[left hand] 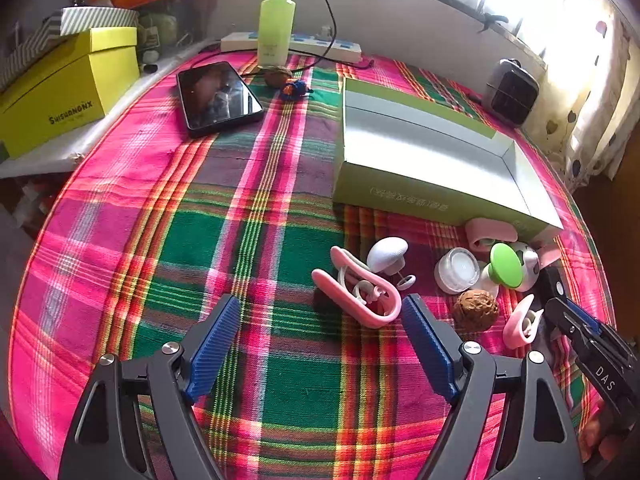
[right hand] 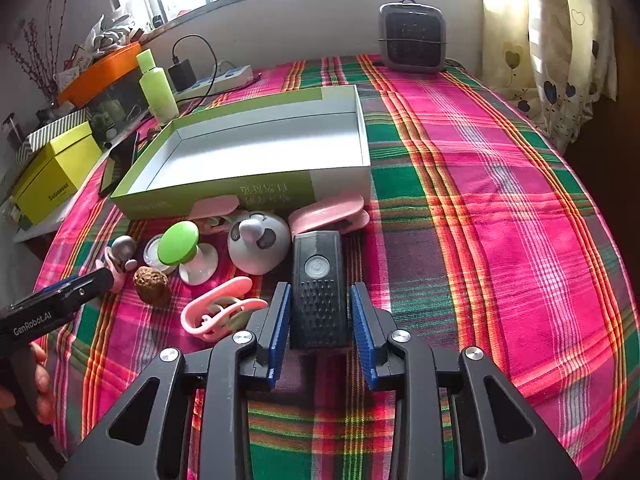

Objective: Organize objects
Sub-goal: 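Lower the right gripper onto the black remote and close it, then close the left gripper on the pink curved earphone hook while the right holds the remote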

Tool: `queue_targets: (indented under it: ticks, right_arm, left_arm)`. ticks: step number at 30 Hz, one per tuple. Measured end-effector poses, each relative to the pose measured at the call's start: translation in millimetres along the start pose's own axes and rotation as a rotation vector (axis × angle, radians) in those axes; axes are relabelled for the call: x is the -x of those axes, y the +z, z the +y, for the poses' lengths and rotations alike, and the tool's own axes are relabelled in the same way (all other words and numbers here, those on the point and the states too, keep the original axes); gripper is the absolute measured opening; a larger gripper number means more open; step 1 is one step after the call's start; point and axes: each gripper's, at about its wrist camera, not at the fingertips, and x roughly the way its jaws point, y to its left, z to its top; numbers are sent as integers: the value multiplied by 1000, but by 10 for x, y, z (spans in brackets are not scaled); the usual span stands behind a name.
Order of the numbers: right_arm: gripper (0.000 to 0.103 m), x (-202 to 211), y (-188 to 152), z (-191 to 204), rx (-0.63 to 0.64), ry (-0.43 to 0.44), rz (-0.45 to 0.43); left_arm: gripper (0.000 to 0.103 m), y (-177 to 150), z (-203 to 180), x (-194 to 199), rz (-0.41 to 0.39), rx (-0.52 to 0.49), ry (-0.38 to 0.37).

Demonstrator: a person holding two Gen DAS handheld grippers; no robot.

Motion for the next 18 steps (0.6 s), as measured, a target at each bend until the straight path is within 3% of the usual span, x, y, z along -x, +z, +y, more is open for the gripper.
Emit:
queue_targets:
  ticks: [13,18]
  right_arm:
    - [29,79,-69,37,78,-6,-7]
    - [29,71,-77,46,93,-6,-2]
  left_arm:
    - [83,-23,213,48,6,1,26]
    - [76,-22,214,36,10,-14,23]
